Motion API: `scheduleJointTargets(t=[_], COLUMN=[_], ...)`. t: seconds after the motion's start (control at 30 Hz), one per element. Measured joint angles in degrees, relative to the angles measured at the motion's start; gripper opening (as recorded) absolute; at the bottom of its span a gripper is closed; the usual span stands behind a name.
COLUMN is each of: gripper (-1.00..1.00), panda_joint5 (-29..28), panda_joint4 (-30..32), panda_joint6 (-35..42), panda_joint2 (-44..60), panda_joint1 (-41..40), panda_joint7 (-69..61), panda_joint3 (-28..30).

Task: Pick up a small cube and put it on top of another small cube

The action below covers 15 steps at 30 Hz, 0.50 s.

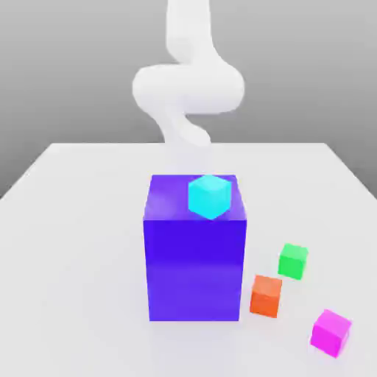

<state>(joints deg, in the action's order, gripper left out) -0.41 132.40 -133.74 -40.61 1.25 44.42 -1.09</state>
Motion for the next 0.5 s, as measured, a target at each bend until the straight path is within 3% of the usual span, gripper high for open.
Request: scheduleJointTargets(t=[0.5], gripper=[0.0], panda_joint5=[-3.4], panda_joint4=[3.7], panda_joint6=[-11.8], panda_joint2=[31.5], panda_joint1=[7.2], panda_joint7=[-7.9], panda_joint3=[-7.3])
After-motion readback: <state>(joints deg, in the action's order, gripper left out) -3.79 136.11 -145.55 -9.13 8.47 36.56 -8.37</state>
